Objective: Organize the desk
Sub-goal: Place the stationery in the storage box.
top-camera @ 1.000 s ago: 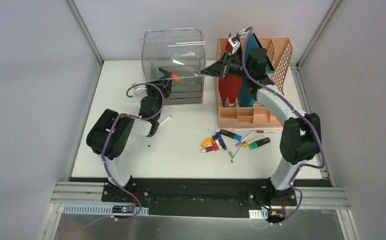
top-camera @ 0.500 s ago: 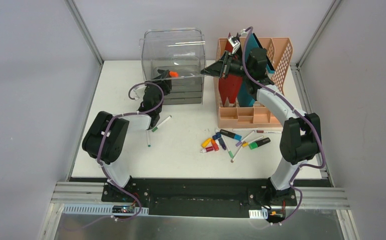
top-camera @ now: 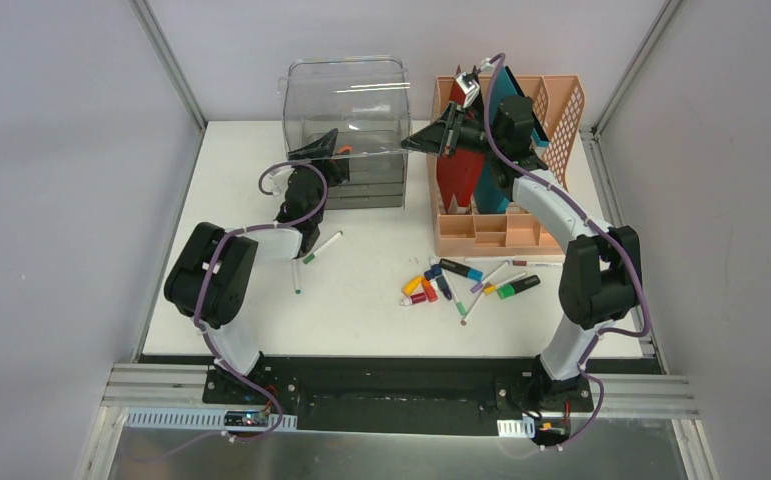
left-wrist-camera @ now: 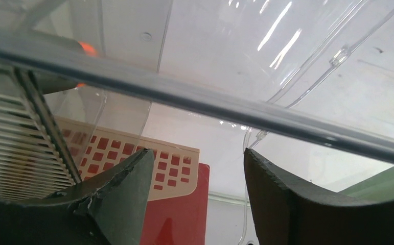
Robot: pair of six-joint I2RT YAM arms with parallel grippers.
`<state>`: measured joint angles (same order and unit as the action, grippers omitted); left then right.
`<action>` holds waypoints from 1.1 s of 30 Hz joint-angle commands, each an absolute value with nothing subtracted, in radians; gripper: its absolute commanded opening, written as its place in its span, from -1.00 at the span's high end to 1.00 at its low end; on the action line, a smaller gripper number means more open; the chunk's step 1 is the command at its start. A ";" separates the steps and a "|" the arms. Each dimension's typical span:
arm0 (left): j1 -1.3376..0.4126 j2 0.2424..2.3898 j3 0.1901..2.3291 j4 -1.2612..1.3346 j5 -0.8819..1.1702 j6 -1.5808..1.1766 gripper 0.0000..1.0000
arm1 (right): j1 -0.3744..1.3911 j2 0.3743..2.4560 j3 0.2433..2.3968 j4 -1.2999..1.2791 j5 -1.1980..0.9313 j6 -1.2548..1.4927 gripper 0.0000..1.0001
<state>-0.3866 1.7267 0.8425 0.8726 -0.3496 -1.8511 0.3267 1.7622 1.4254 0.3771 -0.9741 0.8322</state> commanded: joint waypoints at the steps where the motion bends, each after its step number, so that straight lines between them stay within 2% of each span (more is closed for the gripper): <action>1: -0.391 1.699 0.842 0.908 -0.323 -1.844 -0.32 | 0.319 1.700 1.424 0.413 -0.973 0.842 0.98; 9: -0.391 1.662 0.779 0.999 -0.228 -1.785 -0.38 | 0.319 1.700 1.424 0.410 -0.975 0.839 0.98; 23: -0.389 1.531 0.537 1.209 -0.027 -1.560 -0.39 | 0.319 1.699 1.422 0.410 -0.979 0.838 0.98; 33: -0.387 1.369 0.357 1.227 0.131 -1.242 -0.43 | 0.321 1.690 1.409 0.410 -0.978 0.827 0.98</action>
<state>-0.3862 1.4586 0.4004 1.1534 0.0208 -1.4525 0.3267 1.7561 1.4132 0.3782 -0.9745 0.8284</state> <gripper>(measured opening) 0.711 0.087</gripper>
